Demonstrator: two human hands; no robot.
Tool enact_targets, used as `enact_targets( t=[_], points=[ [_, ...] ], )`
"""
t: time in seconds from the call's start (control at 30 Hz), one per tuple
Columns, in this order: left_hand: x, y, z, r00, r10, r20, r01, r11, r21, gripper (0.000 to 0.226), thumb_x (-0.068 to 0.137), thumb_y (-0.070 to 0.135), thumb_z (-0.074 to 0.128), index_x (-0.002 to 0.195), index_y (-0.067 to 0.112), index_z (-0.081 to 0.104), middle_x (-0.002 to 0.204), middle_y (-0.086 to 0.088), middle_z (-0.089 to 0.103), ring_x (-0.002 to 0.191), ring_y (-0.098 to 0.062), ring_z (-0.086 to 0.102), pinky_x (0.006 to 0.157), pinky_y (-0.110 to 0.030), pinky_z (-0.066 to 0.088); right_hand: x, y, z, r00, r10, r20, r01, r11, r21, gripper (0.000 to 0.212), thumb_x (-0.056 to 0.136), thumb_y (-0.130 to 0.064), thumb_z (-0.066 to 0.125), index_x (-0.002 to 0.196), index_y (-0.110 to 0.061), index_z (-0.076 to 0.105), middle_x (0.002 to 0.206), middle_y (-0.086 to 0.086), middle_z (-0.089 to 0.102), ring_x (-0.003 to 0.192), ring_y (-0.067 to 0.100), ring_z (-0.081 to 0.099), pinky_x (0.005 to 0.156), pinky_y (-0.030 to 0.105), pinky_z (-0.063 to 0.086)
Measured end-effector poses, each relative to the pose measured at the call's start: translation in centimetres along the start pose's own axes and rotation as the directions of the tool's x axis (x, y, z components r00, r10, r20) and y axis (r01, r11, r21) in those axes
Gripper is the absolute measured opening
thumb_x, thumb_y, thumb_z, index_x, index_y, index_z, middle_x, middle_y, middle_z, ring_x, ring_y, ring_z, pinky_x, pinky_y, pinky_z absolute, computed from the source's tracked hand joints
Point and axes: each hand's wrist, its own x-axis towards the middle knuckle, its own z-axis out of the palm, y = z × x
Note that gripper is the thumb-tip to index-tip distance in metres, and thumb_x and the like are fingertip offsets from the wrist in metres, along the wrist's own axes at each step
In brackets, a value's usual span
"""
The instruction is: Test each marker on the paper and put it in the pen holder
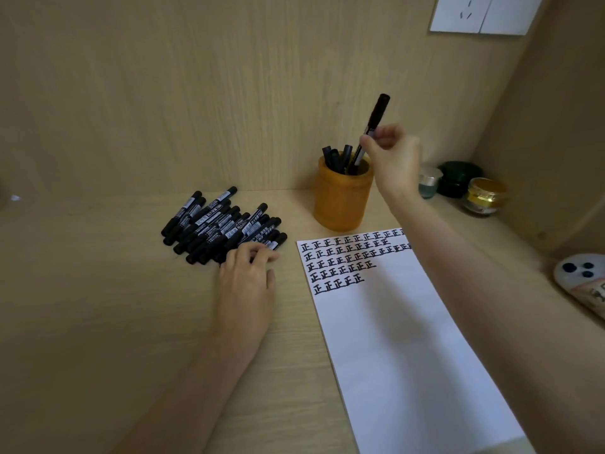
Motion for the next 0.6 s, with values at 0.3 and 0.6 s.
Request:
enact_targets(
  t=[0.3,0.6],
  points=[
    [0.2,-0.4,0.2,0.998,-0.005,-0.069,0.011,0.996,0.085,0.035,0.078,-0.004,0.065,0.107,0.015,0.066,0.108,-0.007,0.062,0.098,-0.03,0.055,0.078,-0.04,0.043,0.0,1.1,0.9,0.972,-0.12,0.203,0.214,0.813,-0.542,0.023,0.092,-0.026,0.06,0.112,-0.014,0.065,0.107,0.006,0.069,0.107,0.025,0.056,0.091,0.032,0.032],
    [0.1,-0.4,0.4,0.997,-0.004,-0.075,0.011,0.995,0.094,0.034,0.078,-0.002,0.068,0.107,0.015,0.067,0.1,-0.008,0.064,0.091,-0.029,0.055,0.077,-0.041,0.043,0.2,0.9,0.9,0.94,-0.061,0.337,0.292,0.656,-0.696,0.03,0.099,-0.022,0.043,0.103,-0.004,0.067,0.102,0.021,0.064,0.115,0.032,0.041,0.081,0.035,0.027]
  ],
)
